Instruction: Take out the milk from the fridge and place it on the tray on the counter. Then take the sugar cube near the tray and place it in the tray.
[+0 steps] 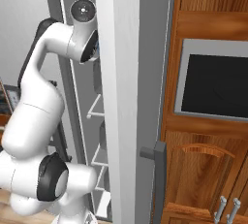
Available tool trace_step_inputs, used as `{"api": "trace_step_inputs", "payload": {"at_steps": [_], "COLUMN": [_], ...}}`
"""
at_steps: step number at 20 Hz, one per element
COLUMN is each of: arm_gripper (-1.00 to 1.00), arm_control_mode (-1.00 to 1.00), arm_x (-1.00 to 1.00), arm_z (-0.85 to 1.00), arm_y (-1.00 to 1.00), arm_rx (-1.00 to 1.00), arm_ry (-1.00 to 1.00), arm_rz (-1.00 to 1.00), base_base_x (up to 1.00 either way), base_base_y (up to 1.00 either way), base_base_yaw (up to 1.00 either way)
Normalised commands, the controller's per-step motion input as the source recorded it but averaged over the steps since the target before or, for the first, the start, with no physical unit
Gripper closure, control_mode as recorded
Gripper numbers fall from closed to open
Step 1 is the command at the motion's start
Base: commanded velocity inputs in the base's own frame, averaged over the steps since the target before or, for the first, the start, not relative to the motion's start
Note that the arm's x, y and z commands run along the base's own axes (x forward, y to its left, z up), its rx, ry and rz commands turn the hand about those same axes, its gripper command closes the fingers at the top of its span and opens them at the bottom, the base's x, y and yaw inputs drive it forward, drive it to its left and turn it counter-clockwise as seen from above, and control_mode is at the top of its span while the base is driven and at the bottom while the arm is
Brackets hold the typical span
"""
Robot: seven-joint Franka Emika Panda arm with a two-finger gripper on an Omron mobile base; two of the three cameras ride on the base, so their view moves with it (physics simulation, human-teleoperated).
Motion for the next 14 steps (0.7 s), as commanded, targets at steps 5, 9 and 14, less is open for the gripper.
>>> {"api": "trace_step_inputs", "payload": {"at_steps": [5, 9, 14], "arm_gripper": [-1.0, -1.0, -1.0], "arm_control_mode": [-1.0, -1.0, -1.0], "arm_x": [0.38, 0.49, 0.31], "arm_z": [0.0, 0.0, 0.0], "arm_y": [0.0, 0.0, 0.0], "arm_rx": [0.0, 0.0, 0.0], "arm_ry": [0.0, 0.03, 0.0], "arm_rz": [0.07, 0.04, 0.08], "base_base_x": [0.0, 0.0, 0.0], "base_base_y": [0.0, 0.0, 0.0], "base_base_yaw": [0.0, 0.0, 0.0]}}
